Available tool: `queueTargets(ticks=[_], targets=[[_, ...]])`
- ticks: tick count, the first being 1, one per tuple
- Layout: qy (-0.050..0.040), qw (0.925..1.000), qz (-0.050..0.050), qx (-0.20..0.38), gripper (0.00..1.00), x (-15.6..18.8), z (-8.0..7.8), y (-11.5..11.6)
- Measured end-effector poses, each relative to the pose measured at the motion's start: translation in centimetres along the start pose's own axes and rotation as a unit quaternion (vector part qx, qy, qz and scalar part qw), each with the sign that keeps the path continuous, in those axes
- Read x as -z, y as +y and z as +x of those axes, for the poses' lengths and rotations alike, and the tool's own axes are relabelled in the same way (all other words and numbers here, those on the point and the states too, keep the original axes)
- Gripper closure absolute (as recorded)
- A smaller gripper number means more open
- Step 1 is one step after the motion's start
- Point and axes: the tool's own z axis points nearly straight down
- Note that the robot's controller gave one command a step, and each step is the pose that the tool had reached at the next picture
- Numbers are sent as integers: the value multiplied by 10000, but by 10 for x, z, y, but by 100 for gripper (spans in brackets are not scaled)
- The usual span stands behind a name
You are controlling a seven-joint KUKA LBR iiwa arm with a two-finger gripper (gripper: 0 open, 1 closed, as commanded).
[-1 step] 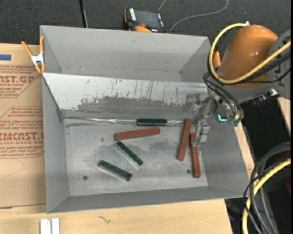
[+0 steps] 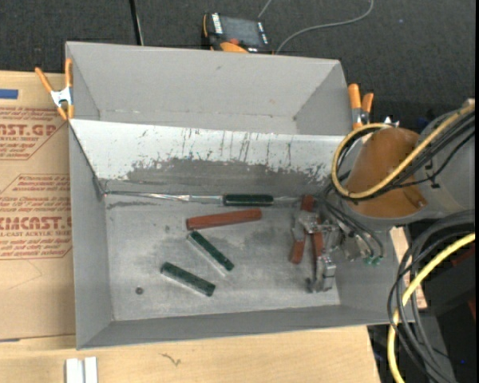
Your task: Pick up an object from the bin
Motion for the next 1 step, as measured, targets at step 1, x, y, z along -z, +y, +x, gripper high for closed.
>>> queueTargets(ticks=[1], targets=[[-7, 10000, 5, 8, 0, 3, -1, 0]])
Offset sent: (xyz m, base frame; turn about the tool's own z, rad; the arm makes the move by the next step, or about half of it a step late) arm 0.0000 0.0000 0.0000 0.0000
